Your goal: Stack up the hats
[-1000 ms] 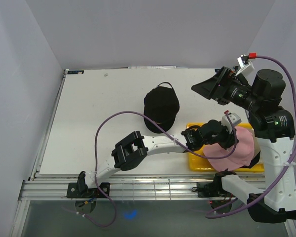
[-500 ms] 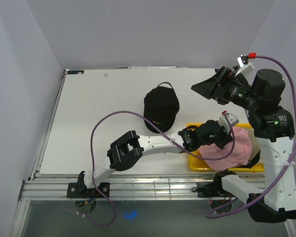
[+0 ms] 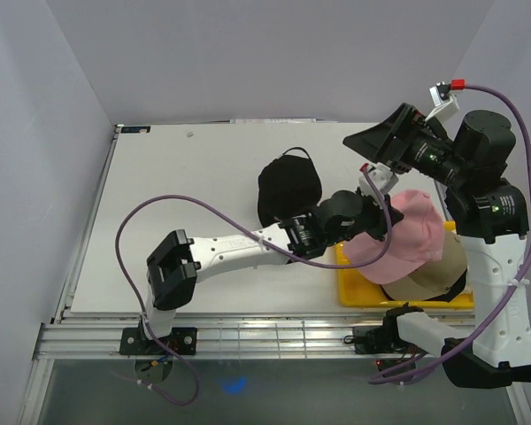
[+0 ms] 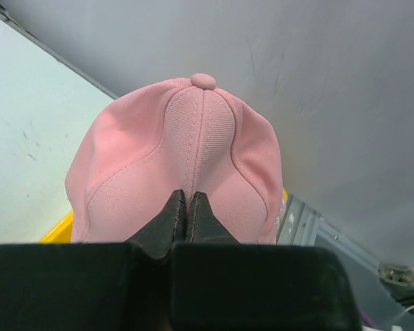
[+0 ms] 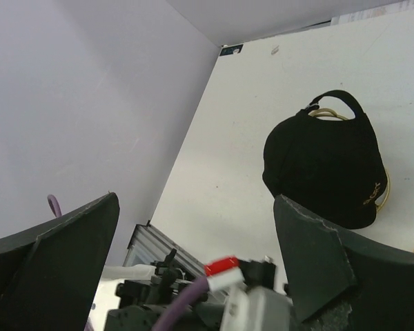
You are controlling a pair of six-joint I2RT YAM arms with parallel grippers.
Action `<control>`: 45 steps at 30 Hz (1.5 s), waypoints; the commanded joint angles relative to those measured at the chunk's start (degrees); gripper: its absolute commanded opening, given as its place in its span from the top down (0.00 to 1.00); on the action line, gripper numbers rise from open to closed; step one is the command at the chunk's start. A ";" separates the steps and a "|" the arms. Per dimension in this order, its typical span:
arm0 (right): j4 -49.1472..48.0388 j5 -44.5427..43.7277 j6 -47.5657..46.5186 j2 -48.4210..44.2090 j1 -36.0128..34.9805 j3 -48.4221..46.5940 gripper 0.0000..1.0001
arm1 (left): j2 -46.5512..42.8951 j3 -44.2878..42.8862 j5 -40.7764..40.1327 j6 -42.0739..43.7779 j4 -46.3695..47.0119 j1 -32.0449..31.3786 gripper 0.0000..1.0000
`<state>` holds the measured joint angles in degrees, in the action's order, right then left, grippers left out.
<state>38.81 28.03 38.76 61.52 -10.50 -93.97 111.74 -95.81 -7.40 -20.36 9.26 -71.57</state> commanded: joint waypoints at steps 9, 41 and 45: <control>-3.30 -4.03 0.17 7.11 0.31 -11.49 0.02 | -18.48 13.62 -0.69 -11.45 -3.37 8.72 1.00; -8.46 0.51 -2.02 12.77 8.75 -9.93 0.05 | -40.72 22.85 33.05 -42.90 0.67 44.93 1.00; -14.71 5.71 -3.69 9.51 7.78 -0.35 0.23 | -41.08 26.02 36.49 -54.24 7.33 50.81 1.00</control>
<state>31.81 27.83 37.08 73.76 -2.00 -98.70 72.64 -71.40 23.64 -62.89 9.54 -23.79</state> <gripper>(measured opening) 0.813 0.027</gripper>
